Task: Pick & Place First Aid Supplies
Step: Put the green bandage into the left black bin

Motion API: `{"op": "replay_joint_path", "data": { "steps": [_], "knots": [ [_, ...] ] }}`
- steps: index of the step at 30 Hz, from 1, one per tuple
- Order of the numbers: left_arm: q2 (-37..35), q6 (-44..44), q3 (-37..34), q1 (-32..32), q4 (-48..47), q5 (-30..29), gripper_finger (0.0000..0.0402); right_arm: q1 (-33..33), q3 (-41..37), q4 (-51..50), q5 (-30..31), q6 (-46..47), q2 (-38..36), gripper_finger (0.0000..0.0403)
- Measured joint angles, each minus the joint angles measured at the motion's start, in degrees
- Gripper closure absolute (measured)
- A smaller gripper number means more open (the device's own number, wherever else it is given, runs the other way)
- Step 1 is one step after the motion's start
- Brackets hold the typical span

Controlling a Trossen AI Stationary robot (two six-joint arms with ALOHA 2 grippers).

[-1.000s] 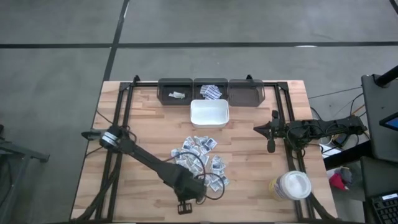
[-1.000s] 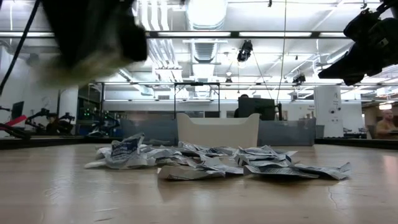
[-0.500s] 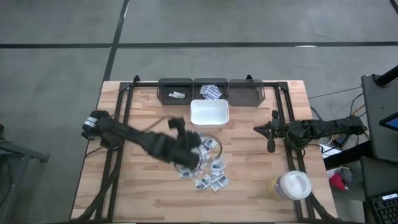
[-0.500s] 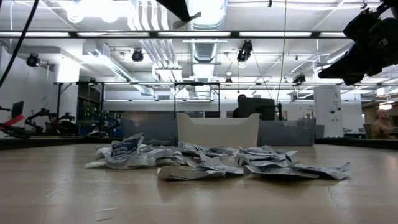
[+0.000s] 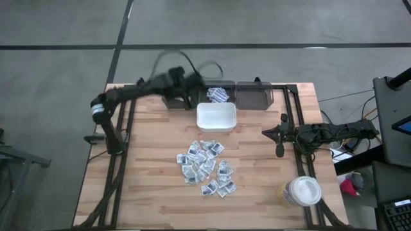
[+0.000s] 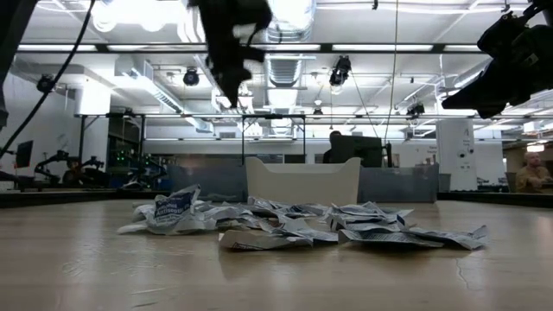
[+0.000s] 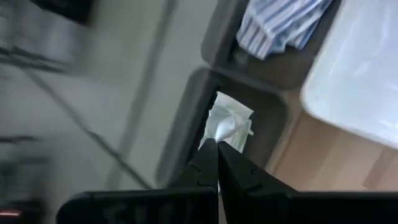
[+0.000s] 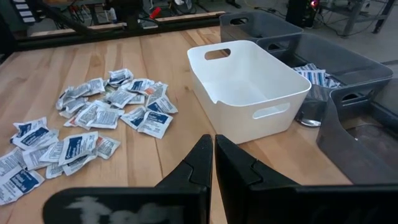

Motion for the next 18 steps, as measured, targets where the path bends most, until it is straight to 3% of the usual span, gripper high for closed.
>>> {"op": "replay_joint_path", "data": {
  "steps": [4,7,18],
  "knots": [
    [-0.01,2.00,-3.42,11.35,3.74,12.73,0.0401,-0.01,0.00,0.02,0.00,0.07,0.00,0.0385],
    [0.00,3.15,-6.77,17.13,6.87,18.18,0.0401,-0.01,0.00,0.02,0.00,0.07,0.00,0.0385],
    [-0.02,6.26,-22.18,19.55,21.20,20.72,0.0401,0.00,-0.01,0.07,0.00,0.07,0.00,0.0385]
  ]
}}
